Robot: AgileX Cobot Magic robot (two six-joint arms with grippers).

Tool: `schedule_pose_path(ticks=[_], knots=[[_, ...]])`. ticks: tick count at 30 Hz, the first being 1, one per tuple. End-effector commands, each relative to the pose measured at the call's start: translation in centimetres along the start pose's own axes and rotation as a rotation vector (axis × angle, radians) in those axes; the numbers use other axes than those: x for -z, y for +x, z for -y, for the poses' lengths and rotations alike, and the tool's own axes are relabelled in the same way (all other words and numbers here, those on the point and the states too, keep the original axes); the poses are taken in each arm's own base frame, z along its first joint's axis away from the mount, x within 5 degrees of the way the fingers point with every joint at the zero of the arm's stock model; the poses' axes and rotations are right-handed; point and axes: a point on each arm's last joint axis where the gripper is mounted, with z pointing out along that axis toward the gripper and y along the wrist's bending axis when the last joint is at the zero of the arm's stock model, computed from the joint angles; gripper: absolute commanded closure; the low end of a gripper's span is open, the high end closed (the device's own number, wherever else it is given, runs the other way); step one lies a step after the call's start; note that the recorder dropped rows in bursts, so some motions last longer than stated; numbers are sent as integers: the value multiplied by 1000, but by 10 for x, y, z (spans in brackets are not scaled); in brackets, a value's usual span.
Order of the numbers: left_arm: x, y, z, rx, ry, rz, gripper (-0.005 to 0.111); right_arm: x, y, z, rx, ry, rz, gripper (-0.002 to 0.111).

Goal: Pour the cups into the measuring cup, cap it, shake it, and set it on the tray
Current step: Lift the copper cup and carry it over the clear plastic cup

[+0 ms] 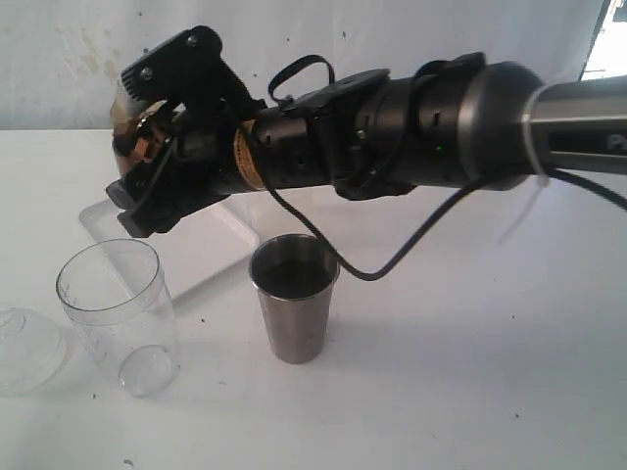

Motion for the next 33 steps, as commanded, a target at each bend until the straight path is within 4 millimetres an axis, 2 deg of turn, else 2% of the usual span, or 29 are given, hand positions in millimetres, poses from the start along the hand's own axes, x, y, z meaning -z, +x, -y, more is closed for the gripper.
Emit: schedule_pose_path(ticks=[1,5,17,23,33], knots=[[0,0,0,3,7,13,106,-13,-9,2,75,18,10,108],[0,0,0,3,7,13,106,-16,-11,8,105,77,10,108],[0,0,0,3,7,13,106,-16,-11,1,499,-2,22,108],[0,0,0,3,7,13,106,-16,-12,-1,539,-23,29,108],[0,0,0,3,7,13,106,-16,-12,-4,715,-43,42,108]])
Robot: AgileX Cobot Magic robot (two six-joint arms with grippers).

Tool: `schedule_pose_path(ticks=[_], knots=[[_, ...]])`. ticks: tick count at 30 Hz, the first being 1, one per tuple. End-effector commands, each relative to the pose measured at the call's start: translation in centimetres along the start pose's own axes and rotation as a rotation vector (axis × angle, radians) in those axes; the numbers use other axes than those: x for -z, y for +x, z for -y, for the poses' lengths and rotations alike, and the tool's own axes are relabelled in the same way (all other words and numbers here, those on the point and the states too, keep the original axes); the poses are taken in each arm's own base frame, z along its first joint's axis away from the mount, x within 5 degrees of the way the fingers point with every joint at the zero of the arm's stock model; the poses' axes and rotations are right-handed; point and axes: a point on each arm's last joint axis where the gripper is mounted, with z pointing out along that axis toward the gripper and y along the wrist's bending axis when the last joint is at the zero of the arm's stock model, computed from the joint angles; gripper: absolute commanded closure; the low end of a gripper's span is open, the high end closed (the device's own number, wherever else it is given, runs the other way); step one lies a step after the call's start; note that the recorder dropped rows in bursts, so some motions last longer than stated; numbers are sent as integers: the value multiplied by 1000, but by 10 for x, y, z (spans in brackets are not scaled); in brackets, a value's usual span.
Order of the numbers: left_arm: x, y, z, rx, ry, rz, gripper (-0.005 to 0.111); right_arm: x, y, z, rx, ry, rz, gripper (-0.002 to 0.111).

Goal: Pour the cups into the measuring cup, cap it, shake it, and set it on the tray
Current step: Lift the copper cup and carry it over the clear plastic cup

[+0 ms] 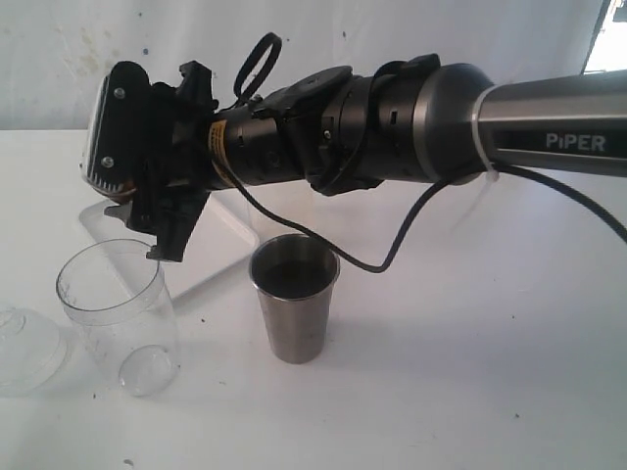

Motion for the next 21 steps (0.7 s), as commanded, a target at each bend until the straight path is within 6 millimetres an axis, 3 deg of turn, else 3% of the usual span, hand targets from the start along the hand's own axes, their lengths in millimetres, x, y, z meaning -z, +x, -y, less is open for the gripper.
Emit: schedule_pose_path(ticks=[1,12,21], knots=[[0,0,0,3,7,13,106,2,-6,2,61,-3,26,108],[0,0,0,3,7,13,106,-5,-23,-13,292,17,6,108],[0,0,0,3,7,13,106,-4,-18,-7,326,68,-55,108]])
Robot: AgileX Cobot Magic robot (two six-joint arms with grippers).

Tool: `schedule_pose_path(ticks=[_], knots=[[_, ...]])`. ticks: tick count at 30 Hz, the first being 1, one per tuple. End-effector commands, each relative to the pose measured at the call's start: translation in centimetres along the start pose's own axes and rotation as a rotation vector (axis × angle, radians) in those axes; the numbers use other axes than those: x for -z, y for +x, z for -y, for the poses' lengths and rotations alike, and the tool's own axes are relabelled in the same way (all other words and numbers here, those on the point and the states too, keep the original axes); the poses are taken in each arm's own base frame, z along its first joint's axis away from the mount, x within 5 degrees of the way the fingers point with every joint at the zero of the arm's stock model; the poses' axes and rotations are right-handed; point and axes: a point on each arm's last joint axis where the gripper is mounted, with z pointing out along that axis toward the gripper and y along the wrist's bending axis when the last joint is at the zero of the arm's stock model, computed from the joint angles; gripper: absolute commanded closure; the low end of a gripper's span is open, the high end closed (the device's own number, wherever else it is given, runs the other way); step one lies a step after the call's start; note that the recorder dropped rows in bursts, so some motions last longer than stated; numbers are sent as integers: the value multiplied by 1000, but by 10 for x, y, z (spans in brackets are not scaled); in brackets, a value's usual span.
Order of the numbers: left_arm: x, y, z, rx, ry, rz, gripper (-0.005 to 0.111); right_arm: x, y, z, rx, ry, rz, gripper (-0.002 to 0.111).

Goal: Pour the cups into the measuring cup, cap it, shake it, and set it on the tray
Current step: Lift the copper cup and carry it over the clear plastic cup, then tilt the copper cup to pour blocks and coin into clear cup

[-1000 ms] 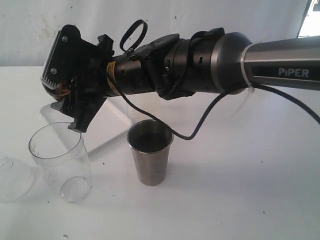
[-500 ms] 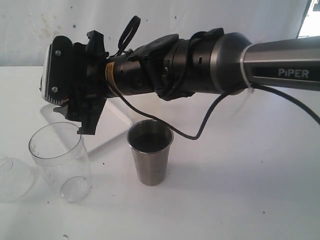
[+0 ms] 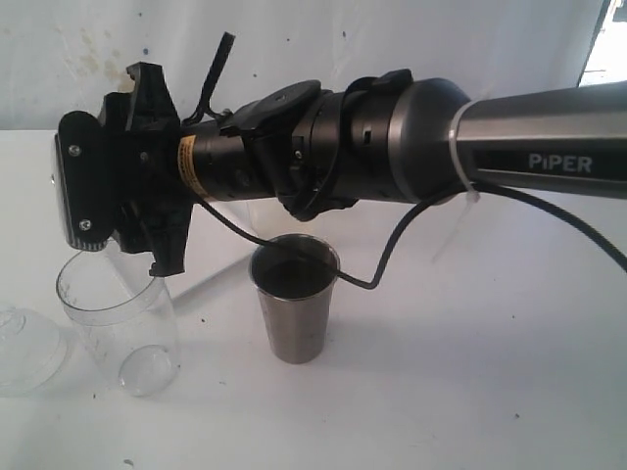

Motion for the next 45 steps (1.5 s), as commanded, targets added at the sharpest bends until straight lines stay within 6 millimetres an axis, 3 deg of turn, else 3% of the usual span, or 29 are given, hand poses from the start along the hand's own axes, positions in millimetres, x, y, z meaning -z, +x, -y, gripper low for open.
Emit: schedule_pose_path(ticks=[1,9,23,37,45], knots=[[0,0,0,3,7,13,106,2,1,7,39,42,-38,108],[0,0,0,3,7,13,106,2,1,7,240,38,-42,108],[0,0,0,3,7,13,106,2,-1,6,425,25,-21,108],[0,0,0,3,7,13,106,1,0,6,456,24,-26,108],[0,0,0,3,7,13,106,1,0,6,572,24,-30,108]])
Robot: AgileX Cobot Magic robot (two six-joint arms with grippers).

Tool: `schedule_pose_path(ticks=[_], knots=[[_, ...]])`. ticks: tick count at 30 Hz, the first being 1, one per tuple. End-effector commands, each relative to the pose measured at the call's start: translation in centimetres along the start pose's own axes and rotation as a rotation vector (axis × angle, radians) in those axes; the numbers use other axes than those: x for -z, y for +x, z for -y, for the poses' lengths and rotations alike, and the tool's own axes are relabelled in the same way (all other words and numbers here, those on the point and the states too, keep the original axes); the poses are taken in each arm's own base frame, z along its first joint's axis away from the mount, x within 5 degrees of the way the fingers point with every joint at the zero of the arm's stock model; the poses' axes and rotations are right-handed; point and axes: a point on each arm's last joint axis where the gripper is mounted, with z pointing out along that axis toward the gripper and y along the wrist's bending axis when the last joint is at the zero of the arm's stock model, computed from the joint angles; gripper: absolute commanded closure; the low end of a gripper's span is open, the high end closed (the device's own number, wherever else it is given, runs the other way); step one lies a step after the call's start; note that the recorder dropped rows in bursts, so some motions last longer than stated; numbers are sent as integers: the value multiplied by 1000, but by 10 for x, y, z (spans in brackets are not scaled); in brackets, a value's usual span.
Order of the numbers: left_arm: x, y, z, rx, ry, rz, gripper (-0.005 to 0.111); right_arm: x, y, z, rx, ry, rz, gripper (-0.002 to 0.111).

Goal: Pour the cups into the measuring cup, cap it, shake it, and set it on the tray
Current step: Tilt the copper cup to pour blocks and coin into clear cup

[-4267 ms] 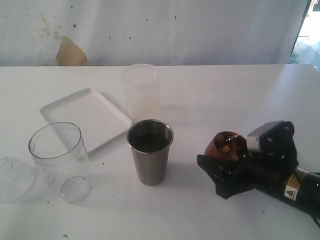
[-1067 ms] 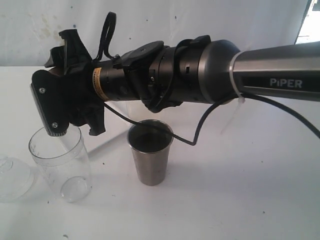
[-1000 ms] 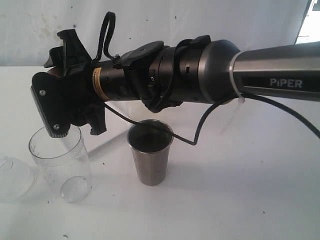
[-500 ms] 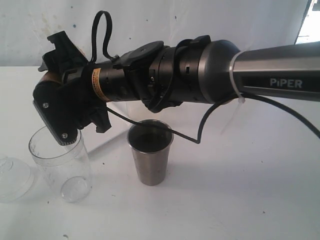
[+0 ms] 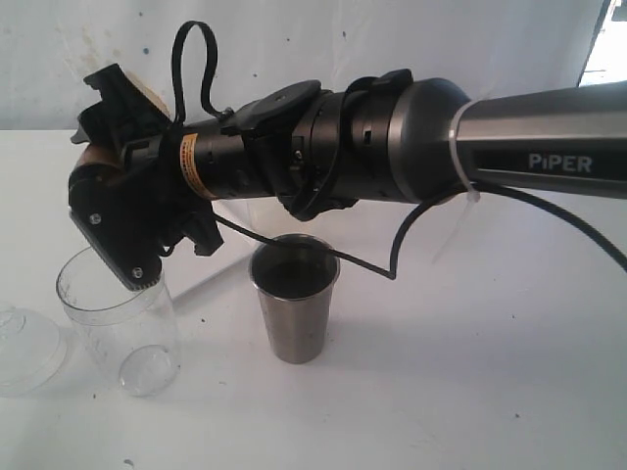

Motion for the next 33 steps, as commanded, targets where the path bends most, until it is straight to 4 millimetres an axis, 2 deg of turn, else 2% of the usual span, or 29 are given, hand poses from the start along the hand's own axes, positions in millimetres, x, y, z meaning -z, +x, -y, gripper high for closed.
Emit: schedule_pose_path(ticks=[1,5,12,22,33], knots=[[0,0,0,3,7,13,106,1,1,5,70,15,-9,108],[0,0,0,3,7,13,106,1,-2,5,133,16,26,108],[0,0,0,3,7,13,106,0,-7,5,100,14,27,108],[0,0,0,3,7,13,106,-6,-2,-2,91,-5,-18,108],[0,0,0,3,7,13,106,-6,-4,-2,177,-5,-11,108]])
